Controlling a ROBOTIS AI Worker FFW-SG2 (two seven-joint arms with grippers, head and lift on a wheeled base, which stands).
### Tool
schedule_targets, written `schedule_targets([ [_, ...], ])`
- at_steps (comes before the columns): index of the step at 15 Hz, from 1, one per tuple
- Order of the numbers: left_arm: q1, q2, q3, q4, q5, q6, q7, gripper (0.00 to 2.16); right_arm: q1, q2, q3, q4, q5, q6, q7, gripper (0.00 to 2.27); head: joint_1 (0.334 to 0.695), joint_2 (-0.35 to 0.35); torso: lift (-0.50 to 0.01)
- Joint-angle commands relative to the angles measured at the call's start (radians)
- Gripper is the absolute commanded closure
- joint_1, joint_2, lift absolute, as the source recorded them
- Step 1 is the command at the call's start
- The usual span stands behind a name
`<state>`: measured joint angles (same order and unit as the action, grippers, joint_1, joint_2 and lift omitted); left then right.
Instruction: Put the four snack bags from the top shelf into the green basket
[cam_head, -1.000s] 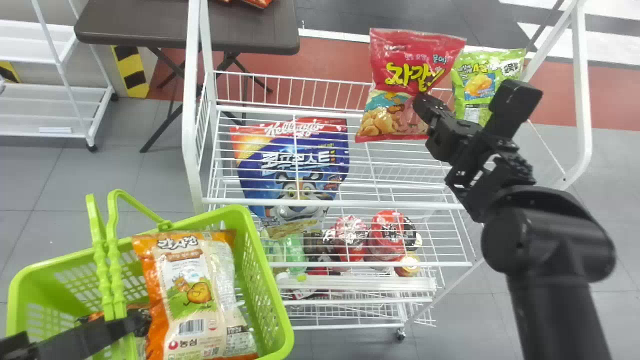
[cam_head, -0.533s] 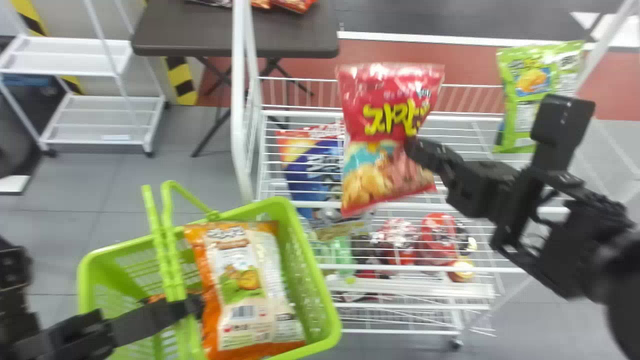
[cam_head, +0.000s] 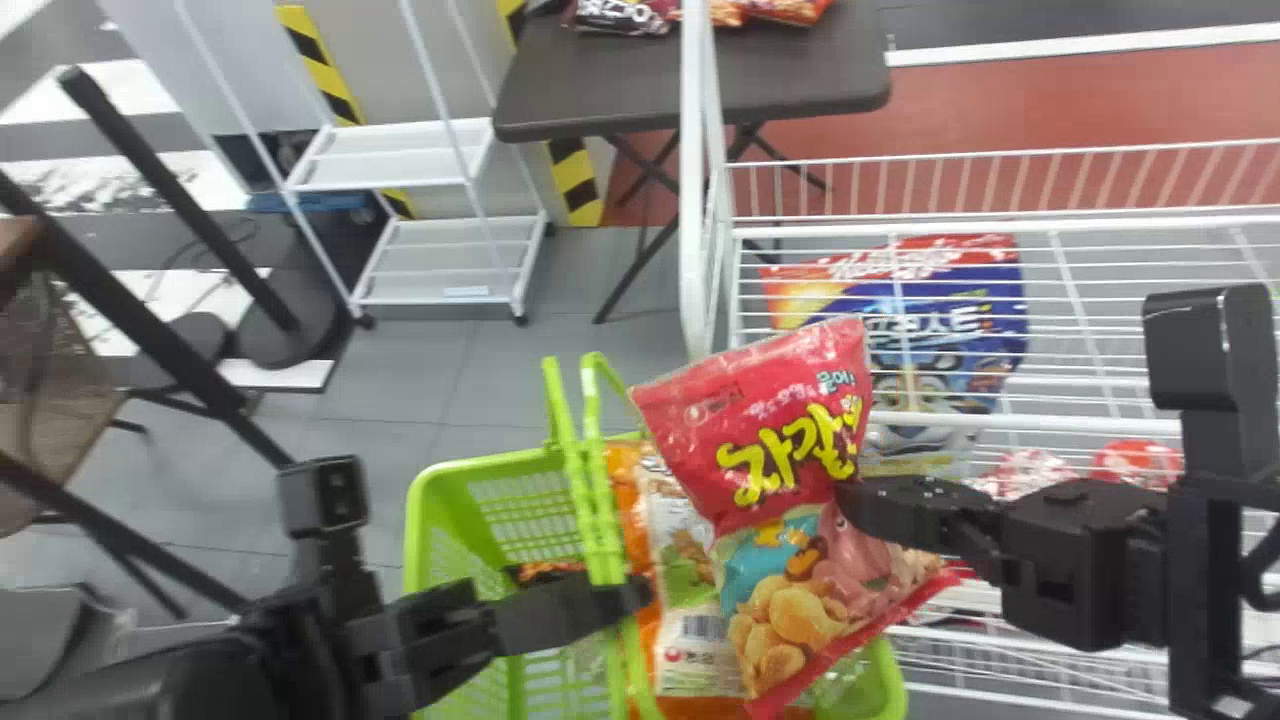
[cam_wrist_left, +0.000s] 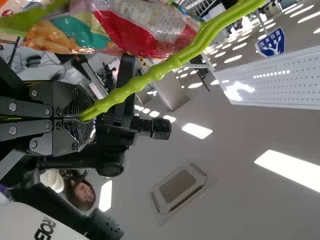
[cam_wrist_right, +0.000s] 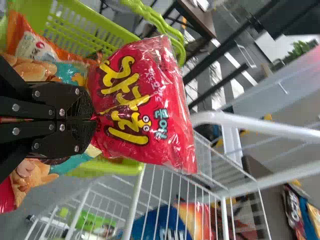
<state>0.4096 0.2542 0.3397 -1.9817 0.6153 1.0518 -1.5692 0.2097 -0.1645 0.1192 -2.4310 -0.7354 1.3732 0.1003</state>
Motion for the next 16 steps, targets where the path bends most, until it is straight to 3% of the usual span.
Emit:
schedule_targets([
  [1,0.005,-0.003,-0.016,-0.029,0.003,0.018,-0.011,2.15,-0.043,0.013,0.086,0.064,0.001,0.013,-0.007,2.25,0.695,0.316,-0.004],
  [3,0.008,-0.006,-0.034,-0.049,0.004,0.040,-0.011,2.15,-0.081,0.022,0.163,0.135,0.004,0.013,-0.019,2.25,0.695,0.350,-0.004],
  [8,0.012,-0.015,-0.070,-0.069,0.009,0.061,-0.011,2.15,-0.176,0.056,0.306,0.288,-0.012,-0.012,-0.022,2.25,0.695,0.350,-0.004],
  [12,0.012,-0.015,-0.079,-0.071,0.014,0.067,-0.011,2.15,-0.213,0.077,0.344,0.329,-0.039,-0.104,-0.022,2.24,0.695,0.350,-0.004],
  [13,0.012,-0.015,-0.077,-0.071,0.014,0.067,-0.011,2.15,-0.233,0.079,0.350,0.332,-0.039,-0.073,-0.022,2.10,0.695,0.350,-0.004],
  [14,0.012,-0.015,-0.071,-0.071,0.015,0.067,-0.011,2.15,-0.247,0.076,0.347,0.334,-0.038,0.007,-0.022,1.57,0.695,0.350,-0.004],
  [15,0.012,-0.015,-0.064,-0.068,0.017,0.067,-0.011,2.15,-0.250,0.069,0.330,0.331,-0.030,0.086,-0.024,0.36,0.695,0.350,-0.004],
  [16,0.012,-0.015,-0.059,-0.066,0.018,0.067,-0.011,2.15,-0.242,0.060,0.306,0.323,-0.027,0.132,-0.033,0.00,0.695,0.350,-0.004],
])
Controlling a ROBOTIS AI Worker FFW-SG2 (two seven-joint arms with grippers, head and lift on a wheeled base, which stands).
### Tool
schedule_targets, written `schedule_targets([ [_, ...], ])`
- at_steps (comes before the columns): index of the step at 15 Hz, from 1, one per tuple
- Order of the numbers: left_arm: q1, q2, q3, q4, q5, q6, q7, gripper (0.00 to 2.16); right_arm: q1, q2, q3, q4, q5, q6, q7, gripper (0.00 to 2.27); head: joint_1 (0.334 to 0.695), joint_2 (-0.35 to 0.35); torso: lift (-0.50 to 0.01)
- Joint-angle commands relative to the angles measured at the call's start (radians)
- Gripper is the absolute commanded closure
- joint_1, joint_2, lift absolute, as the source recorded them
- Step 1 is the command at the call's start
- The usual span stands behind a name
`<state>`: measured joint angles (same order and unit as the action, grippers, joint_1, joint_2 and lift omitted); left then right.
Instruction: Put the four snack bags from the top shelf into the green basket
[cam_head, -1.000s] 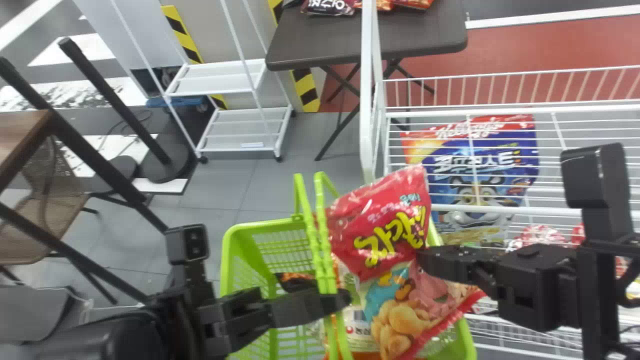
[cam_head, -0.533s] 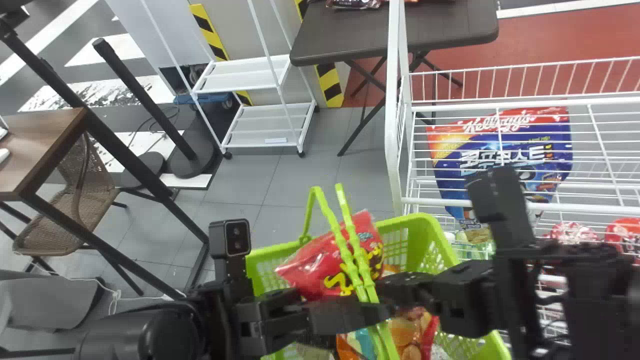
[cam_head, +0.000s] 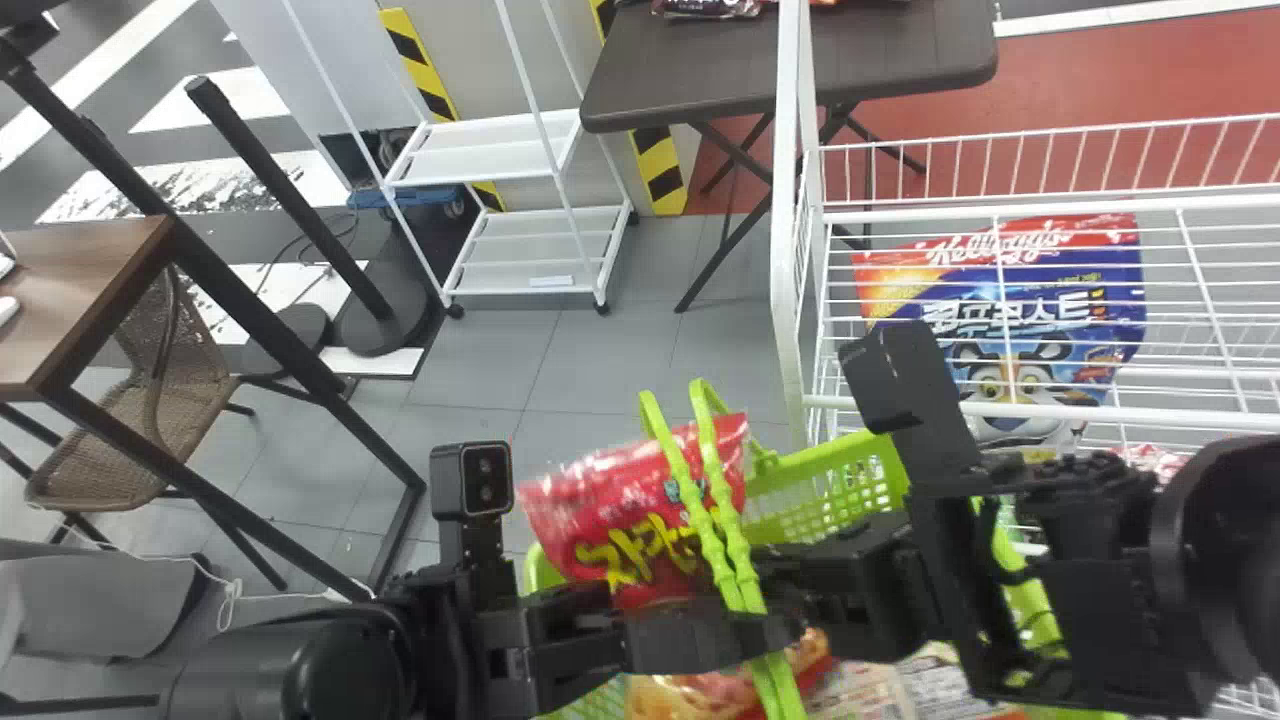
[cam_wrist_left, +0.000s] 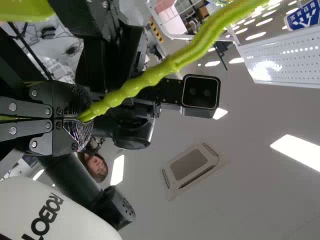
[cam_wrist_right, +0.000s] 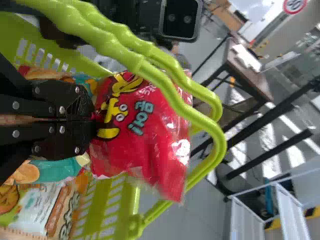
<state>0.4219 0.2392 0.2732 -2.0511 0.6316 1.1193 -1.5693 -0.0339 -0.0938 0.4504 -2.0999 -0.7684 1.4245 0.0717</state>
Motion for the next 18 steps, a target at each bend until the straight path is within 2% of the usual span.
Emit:
schedule_targets([
  [1,0.000,0.000,0.015,0.006,0.002,0.000,-0.011,2.15,0.008,-0.015,-0.081,-0.032,-0.002,0.148,-0.004,0.00,0.695,0.350,-0.004],
  [2,0.000,0.002,0.020,0.009,0.003,0.000,-0.011,2.15,0.019,-0.021,-0.131,-0.063,-0.011,0.148,-0.004,0.03,0.695,0.350,-0.004],
  [4,-0.003,0.005,0.032,0.019,0.003,0.000,-0.011,2.15,0.069,-0.067,-0.245,-0.141,-0.035,0.148,0.003,0.07,0.695,0.350,-0.004],
  [6,-0.011,0.005,0.041,0.029,0.000,0.000,-0.011,2.15,0.111,-0.083,-0.444,-0.169,-0.138,0.148,0.046,0.06,0.695,0.350,-0.004],
  [7,-0.014,0.006,0.044,0.037,0.000,0.000,-0.011,2.15,0.131,-0.089,-0.539,-0.184,-0.155,0.148,0.068,0.06,0.695,0.350,-0.004],
  [8,-0.017,0.006,0.047,0.043,-0.001,0.000,-0.011,2.15,0.140,-0.087,-0.622,-0.184,-0.158,0.148,0.092,0.06,0.695,0.274,-0.004],
  [10,-0.018,0.006,0.055,0.054,-0.001,-0.003,-0.011,2.15,0.138,-0.087,-0.739,-0.173,-0.170,0.148,0.120,0.06,0.695,0.191,-0.004],
  [11,-0.018,0.006,0.058,0.054,-0.003,-0.003,-0.011,2.15,0.140,-0.089,-0.774,-0.163,-0.127,0.148,0.122,0.05,0.695,0.147,-0.004],
  [12,-0.018,0.006,0.061,0.054,-0.003,-0.003,-0.011,2.15,0.138,-0.087,-0.786,-0.158,-0.045,0.090,0.120,0.05,0.695,0.083,-0.004],
  [14,-0.015,0.005,0.067,0.054,-0.003,-0.003,-0.011,2.15,0.115,-0.087,-0.774,-0.104,0.161,-0.097,0.111,0.05,0.695,0.006,-0.004],
  [16,-0.014,0.005,0.072,0.060,-0.003,-0.003,-0.011,2.15,0.065,-0.087,-0.743,0.038,0.363,-0.382,0.109,0.05,0.695,-0.084,-0.004],
  [17,-0.014,0.005,0.074,0.063,-0.003,-0.003,-0.011,2.15,0.028,-0.087,-0.740,0.124,0.422,-0.493,0.112,0.04,0.695,-0.156,-0.004],
  [18,-0.012,0.005,0.075,0.066,-0.004,-0.003,-0.011,2.15,-0.011,-0.087,-0.739,0.196,0.465,-0.551,0.120,0.04,0.695,-0.183,-0.004],
])
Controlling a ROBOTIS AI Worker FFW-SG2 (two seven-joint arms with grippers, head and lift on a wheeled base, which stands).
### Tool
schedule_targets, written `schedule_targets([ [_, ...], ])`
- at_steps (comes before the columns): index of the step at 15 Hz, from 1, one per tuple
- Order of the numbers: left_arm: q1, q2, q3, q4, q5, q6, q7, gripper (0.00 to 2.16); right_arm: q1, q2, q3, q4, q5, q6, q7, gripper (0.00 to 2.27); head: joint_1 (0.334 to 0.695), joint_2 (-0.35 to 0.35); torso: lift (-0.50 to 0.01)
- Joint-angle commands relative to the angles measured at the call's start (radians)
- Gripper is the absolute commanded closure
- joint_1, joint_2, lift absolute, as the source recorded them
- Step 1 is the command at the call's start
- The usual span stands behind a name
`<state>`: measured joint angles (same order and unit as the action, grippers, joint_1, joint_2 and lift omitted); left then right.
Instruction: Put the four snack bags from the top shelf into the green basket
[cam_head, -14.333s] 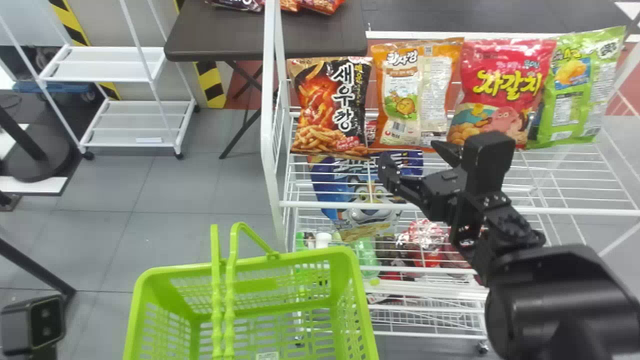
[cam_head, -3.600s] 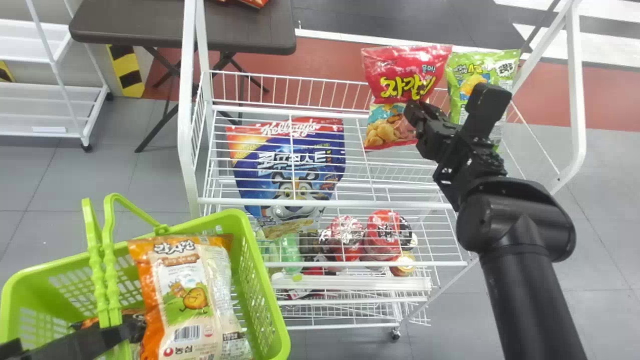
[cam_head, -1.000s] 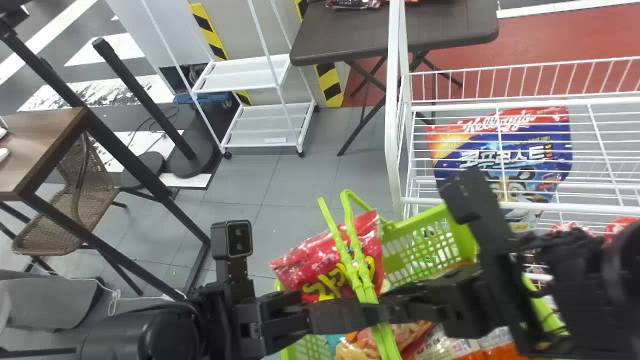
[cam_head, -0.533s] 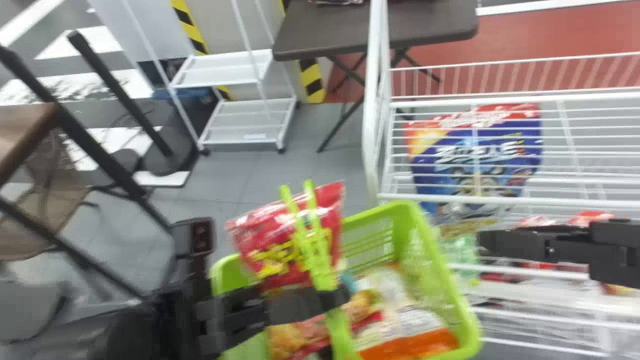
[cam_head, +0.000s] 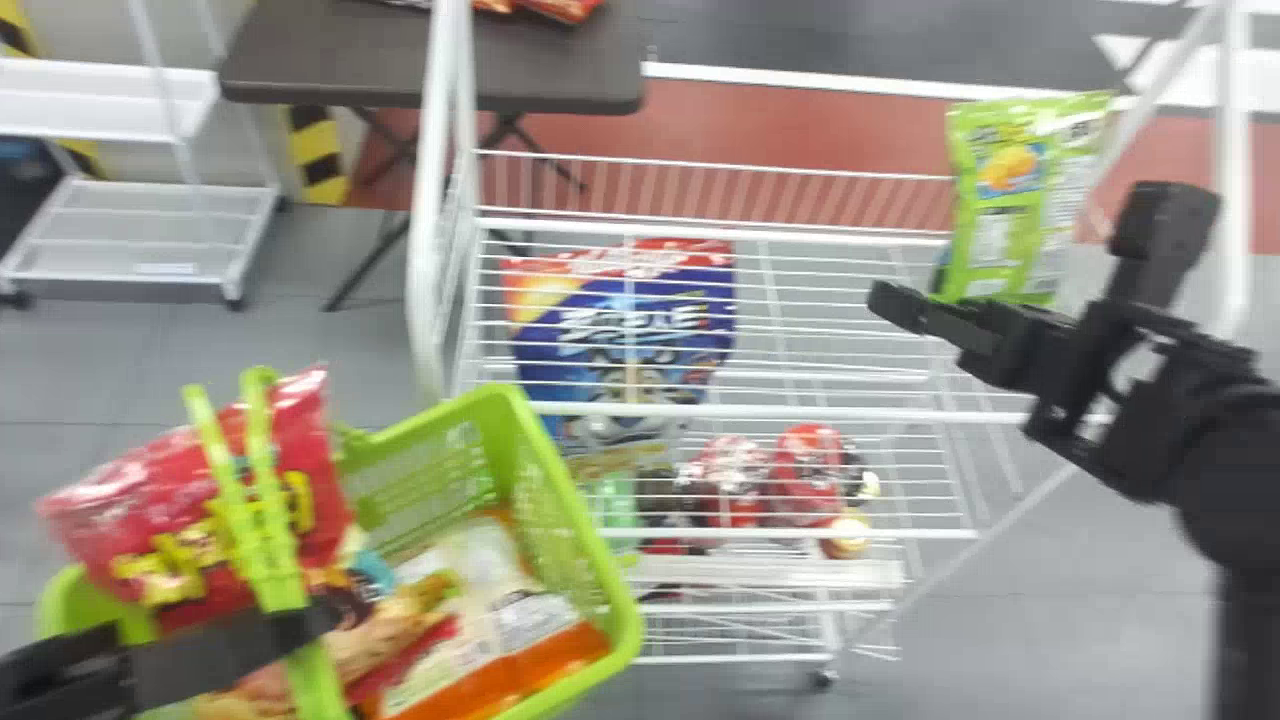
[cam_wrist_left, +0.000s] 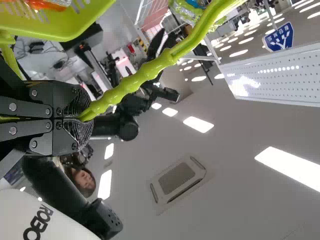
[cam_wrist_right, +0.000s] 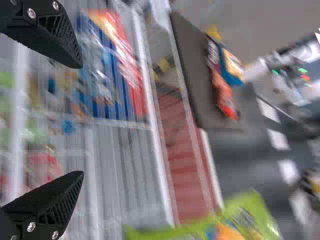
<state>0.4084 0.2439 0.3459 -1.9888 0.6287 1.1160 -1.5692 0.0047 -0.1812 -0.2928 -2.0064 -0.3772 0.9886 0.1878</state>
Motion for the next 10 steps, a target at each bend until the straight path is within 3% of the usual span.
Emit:
schedule_targets([
  [1,0.003,-0.002,0.005,0.010,-0.001,0.000,-0.011,2.15,-0.092,-0.001,0.001,0.189,0.113,-0.198,0.005,0.04,0.695,-0.206,-0.004],
  [5,0.006,-0.003,0.018,0.030,-0.001,0.000,-0.011,2.15,-0.273,-0.017,0.017,0.520,0.264,-0.382,0.009,0.04,0.695,-0.281,-0.004],
  [10,0.004,-0.003,0.030,0.068,-0.004,-0.009,-0.011,2.15,-0.489,-0.017,0.020,0.868,0.457,-0.501,-0.001,0.04,0.695,-0.308,-0.004],
])
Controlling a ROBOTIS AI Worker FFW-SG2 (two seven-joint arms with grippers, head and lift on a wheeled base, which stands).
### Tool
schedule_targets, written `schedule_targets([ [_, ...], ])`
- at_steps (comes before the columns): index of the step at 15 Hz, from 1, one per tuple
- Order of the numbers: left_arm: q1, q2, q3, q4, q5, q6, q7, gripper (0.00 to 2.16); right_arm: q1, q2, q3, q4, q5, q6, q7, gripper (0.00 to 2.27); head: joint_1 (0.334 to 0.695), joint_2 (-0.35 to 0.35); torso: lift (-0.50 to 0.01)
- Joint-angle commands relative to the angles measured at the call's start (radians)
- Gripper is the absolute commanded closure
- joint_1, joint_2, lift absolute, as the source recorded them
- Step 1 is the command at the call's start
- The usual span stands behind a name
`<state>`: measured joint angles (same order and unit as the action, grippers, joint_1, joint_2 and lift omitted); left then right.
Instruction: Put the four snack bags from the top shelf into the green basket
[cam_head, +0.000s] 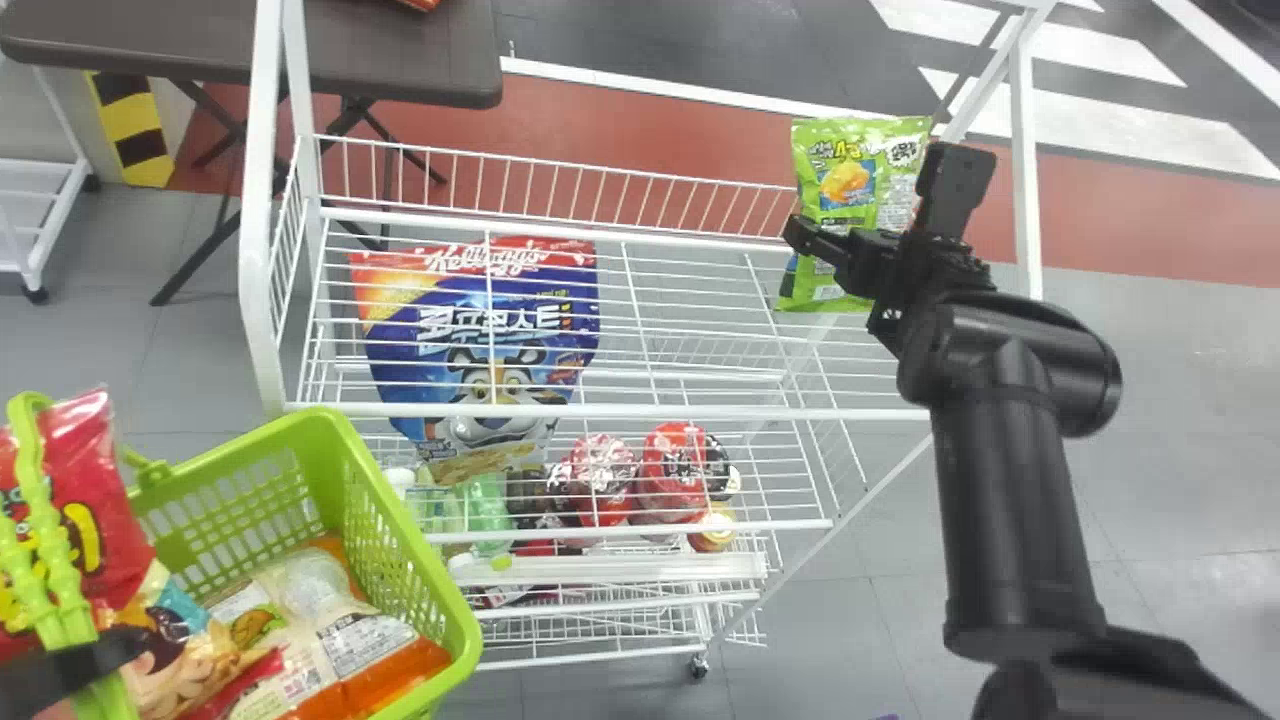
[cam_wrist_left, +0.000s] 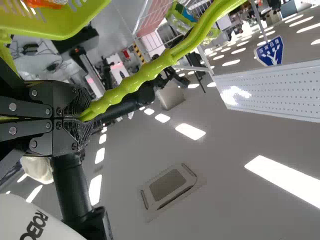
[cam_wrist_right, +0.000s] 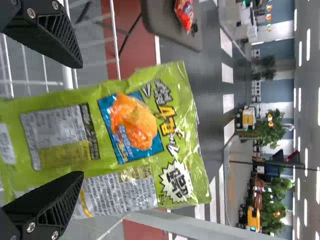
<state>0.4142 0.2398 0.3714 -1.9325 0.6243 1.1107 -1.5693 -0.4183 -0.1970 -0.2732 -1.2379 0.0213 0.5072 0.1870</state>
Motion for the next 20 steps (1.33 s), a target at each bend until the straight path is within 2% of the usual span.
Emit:
schedule_targets([
  [1,-0.002,0.001,0.003,0.015,-0.002,-0.007,-0.011,2.15,-0.102,-0.001,0.005,0.155,0.085,-0.035,0.000,0.08,0.695,-0.309,-0.004],
  [2,-0.003,0.000,0.003,0.017,-0.002,-0.010,-0.011,2.15,-0.126,0.001,0.008,0.190,0.101,-0.038,0.002,0.15,0.695,-0.309,-0.004],
  [3,-0.002,0.000,0.003,0.017,-0.002,-0.010,-0.011,2.15,-0.140,0.001,0.011,0.212,0.115,-0.035,0.002,0.45,0.695,-0.308,-0.004],
  [4,-0.002,0.001,0.003,0.018,-0.002,-0.010,-0.011,2.15,-0.140,0.001,0.019,0.213,0.117,-0.035,0.009,1.00,0.695,-0.306,-0.004],
  [5,-0.002,0.001,0.004,0.023,-0.002,-0.010,-0.011,2.15,-0.131,0.001,0.019,0.212,0.106,-0.023,0.008,1.73,0.695,-0.304,-0.004],
  [6,-0.003,0.001,0.004,0.023,-0.002,-0.013,-0.011,2.15,-0.111,0.010,0.008,0.184,0.092,-0.014,-0.006,2.19,0.695,-0.302,-0.004],
  [9,-0.006,0.003,0.004,0.024,-0.002,-0.013,-0.011,2.15,-0.040,0.014,-0.011,0.048,0.011,0.004,-0.014,2.25,0.695,-0.299,-0.004],
  [12,-0.011,0.004,0.004,0.026,-0.005,-0.013,-0.011,2.15,0.069,0.013,-0.054,-0.175,-0.081,0.158,-0.009,2.25,0.695,-0.300,-0.004],
  [16,-0.028,0.001,0.007,0.026,-0.020,-0.016,-0.011,2.15,0.293,0.011,-0.103,-0.652,-0.359,0.590,0.011,2.25,0.695,-0.305,-0.004],
  [20,-0.031,-0.004,0.003,0.023,-0.026,-0.016,-0.011,2.15,0.428,0.011,-0.124,-0.970,-0.658,0.879,0.015,2.25,0.695,-0.229,-0.004],
])
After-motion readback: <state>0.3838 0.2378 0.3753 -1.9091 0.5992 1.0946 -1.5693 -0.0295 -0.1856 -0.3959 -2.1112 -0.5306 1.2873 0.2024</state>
